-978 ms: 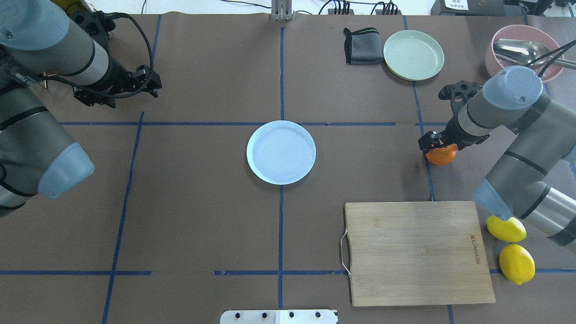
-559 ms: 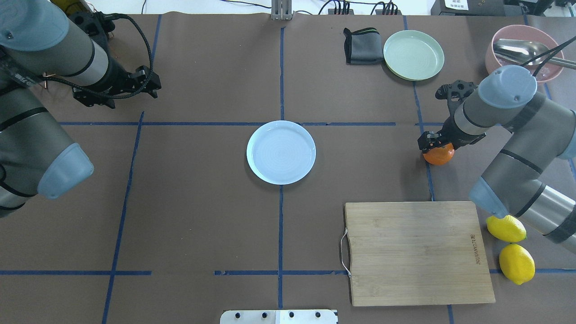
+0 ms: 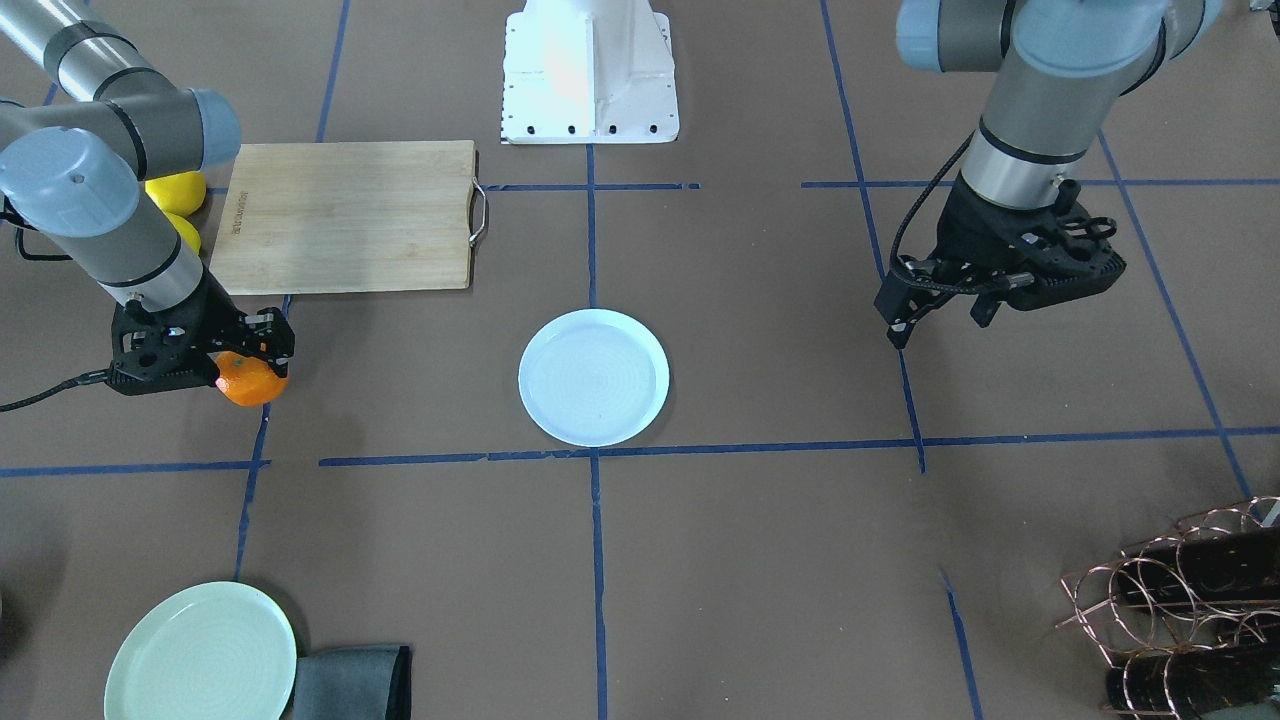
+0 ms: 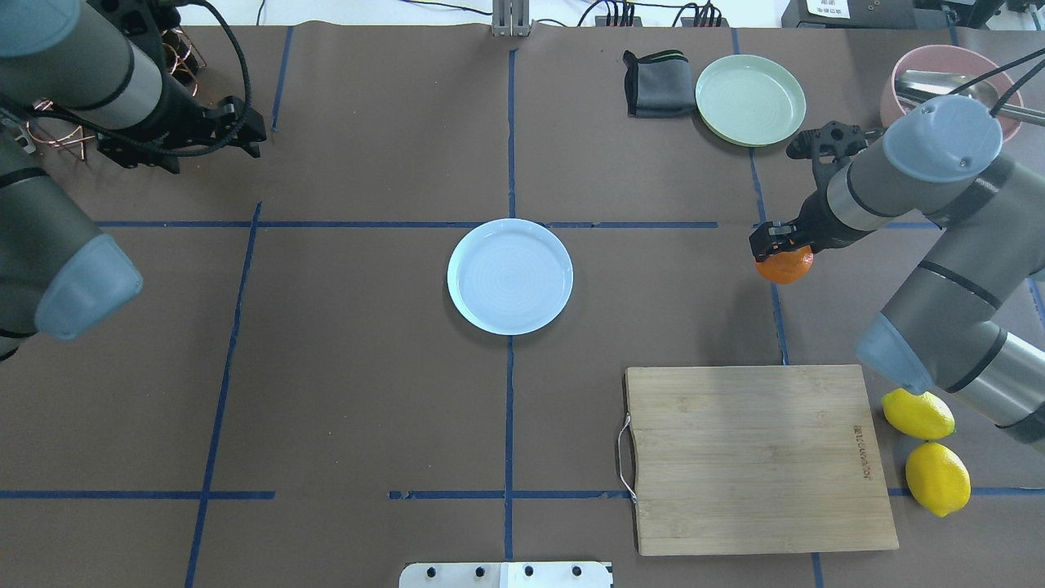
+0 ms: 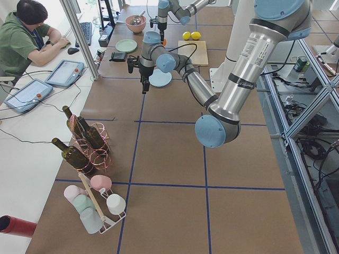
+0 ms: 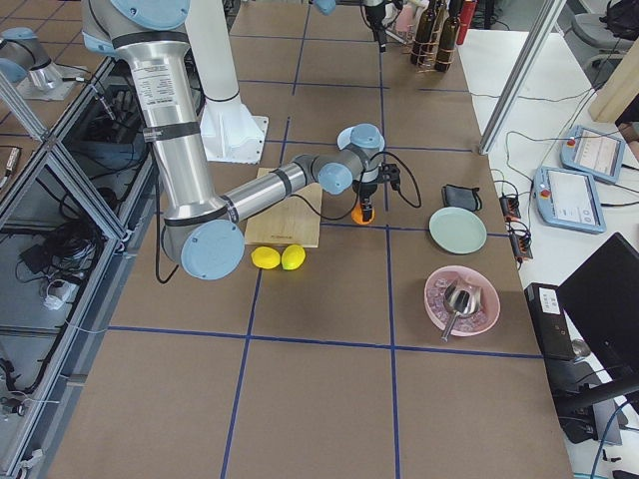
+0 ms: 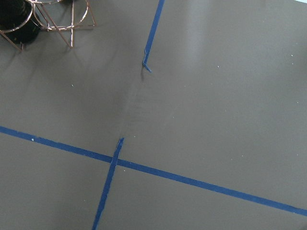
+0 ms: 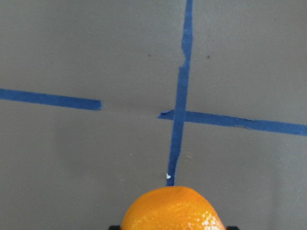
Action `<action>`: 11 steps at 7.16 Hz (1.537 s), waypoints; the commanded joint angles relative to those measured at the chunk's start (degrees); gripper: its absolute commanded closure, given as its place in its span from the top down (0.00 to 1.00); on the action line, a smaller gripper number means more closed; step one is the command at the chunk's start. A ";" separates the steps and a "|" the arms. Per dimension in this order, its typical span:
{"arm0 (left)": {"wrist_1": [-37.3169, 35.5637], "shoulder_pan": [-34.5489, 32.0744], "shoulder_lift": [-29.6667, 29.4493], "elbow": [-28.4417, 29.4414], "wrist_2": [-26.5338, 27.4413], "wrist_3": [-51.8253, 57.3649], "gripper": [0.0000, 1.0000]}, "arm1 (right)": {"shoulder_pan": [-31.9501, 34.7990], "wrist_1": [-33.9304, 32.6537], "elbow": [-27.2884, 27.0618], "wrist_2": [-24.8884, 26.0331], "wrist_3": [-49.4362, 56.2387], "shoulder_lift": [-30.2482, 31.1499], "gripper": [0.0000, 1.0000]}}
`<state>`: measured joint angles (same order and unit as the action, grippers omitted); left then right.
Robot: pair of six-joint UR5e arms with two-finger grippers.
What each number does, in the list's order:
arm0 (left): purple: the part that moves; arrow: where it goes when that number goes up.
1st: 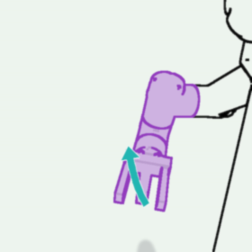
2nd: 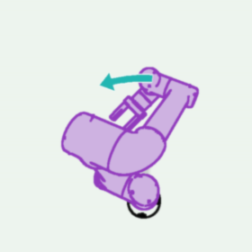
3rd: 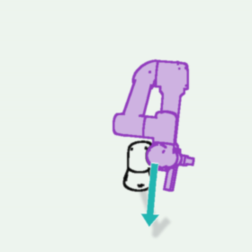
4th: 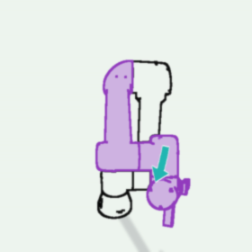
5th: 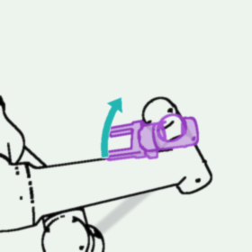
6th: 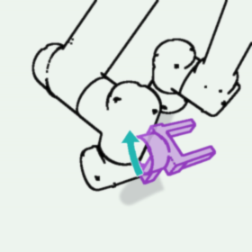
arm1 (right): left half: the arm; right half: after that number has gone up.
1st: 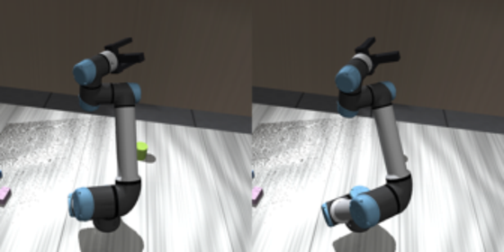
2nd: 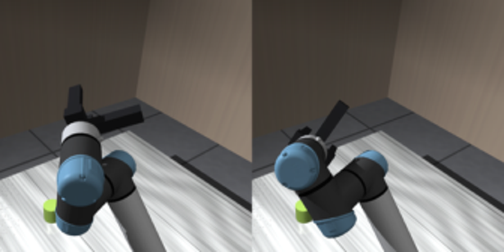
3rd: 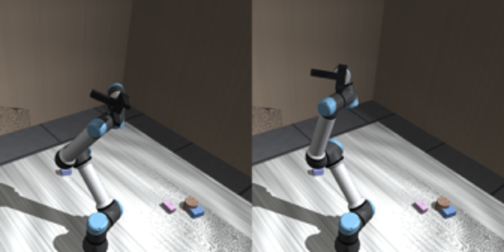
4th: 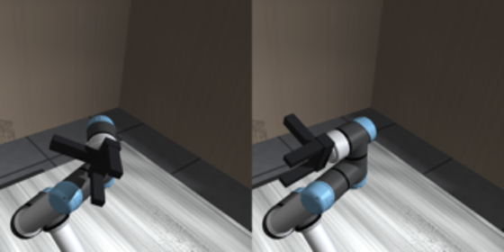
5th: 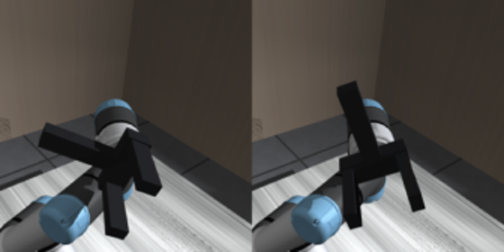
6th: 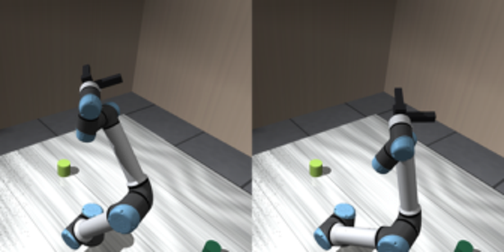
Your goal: Pick orange to plate
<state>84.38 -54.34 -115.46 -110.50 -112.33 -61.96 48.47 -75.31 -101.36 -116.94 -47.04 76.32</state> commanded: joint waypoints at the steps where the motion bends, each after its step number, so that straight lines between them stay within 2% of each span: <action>1: -5.70 -5.92 0.58 -0.85 -1.04 13.47 1.00 | 0.23 -0.54 -5.93 0.13 -0.51 -0.55 0.00; 3: -6.42 -12.69 5.30 -0.68 -6.46 30.23 1.00 | -1.17 -0.81 -5.51 0.22 -3.12 -5.28 0.00; 4: -6.34 -15.85 8.64 -0.51 -8.76 37.71 1.00 | -4.49 -0.98 -5.16 1.78 -7.41 -8.35 0.00; 6: -5.99 -23.23 14.79 0.02 -13.24 52.05 1.00 | -10.74 -8.85 -1.84 9.50 -10.17 -18.08 0.00; 8: -5.63 -27.39 18.59 0.98 -13.53 60.36 1.00 | -15.23 -9.33 6.40 14.52 -13.34 -26.36 0.00; 11: -5.37 -29.76 20.09 1.87 -13.53 63.09 1.00 | -17.96 -8.72 18.71 16.30 -13.17 -34.55 0.00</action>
<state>78.94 -82.91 -95.77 -109.03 -125.84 -0.32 31.67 -84.25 -87.15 -101.23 -60.28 44.59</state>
